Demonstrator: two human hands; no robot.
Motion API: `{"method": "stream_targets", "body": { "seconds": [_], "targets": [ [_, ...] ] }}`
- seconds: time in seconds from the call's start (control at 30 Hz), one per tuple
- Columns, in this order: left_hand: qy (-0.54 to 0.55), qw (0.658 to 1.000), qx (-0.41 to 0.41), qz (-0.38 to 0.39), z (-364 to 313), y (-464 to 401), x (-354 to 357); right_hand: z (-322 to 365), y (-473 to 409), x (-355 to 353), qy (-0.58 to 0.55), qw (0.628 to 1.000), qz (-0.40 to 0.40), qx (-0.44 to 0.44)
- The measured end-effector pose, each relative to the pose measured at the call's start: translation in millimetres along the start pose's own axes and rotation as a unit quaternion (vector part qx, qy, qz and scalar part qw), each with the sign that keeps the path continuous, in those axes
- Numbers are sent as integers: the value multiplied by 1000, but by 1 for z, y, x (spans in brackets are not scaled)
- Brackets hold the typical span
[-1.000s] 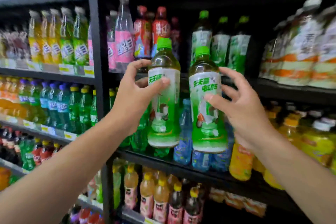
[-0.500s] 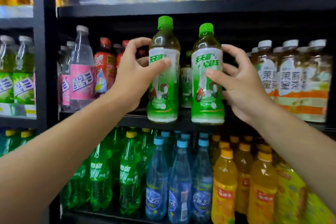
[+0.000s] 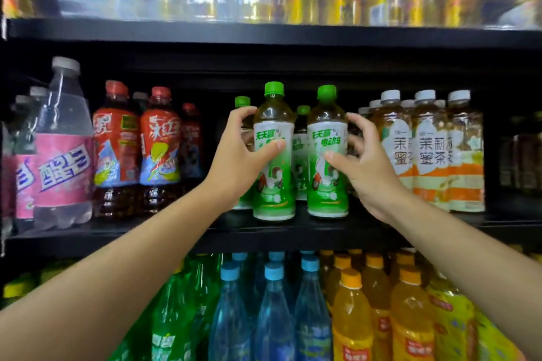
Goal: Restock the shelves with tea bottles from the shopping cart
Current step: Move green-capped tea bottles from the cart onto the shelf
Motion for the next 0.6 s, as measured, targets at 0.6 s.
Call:
{"method": "stream_targets", "body": {
  "seconds": [0.6],
  "targets": [
    [-165,985,3,45,10,12,9,-21,-16,3,213,974,71,2]
  ]
}}
Point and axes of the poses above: each hand's wrist, its own y-axis away from the middle knuckle, its own x-axis out of the palm, z = x × y, the point moved 7 cm from there along -y, towards the middle knuckle, and after that the axes turned 7 degrees about y, right-handed, at the moved point
